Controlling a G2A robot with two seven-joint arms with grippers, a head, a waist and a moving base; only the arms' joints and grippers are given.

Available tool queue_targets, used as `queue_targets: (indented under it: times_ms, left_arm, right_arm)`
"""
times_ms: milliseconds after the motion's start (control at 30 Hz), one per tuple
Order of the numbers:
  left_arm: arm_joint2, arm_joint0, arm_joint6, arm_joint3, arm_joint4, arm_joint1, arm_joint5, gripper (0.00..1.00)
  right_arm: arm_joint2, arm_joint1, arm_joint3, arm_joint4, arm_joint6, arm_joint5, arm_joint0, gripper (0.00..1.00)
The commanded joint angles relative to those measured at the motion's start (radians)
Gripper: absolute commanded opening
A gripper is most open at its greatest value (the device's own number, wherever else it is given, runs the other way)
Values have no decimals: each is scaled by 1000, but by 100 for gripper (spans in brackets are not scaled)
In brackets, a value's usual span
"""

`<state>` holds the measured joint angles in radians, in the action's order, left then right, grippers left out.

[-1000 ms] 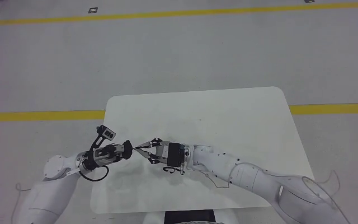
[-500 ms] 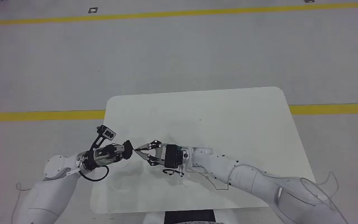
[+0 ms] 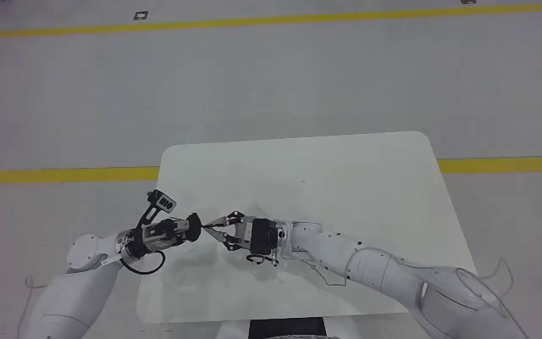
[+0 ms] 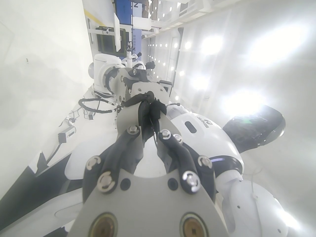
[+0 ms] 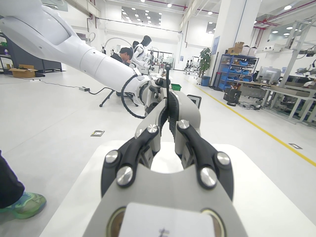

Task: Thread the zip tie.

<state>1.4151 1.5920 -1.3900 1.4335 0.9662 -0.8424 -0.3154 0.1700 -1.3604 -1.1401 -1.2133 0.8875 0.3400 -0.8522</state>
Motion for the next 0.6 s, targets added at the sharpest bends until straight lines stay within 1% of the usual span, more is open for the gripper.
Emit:
queue_targets:
  times_ms: [0,333,567]
  left_arm:
    - [0,0,0,1,0,1,-1,0]
    - [-4,3,0,6,2,3,-3,0]
    - [-5,3,0,5,1,4,-1,0]
  right_arm:
    - [0,-1,2,2,-6,0,-3,0]
    - [0,-9,9,5,-8,0,-7,0]
    - [7,-2,1,0,22,0,8,0]
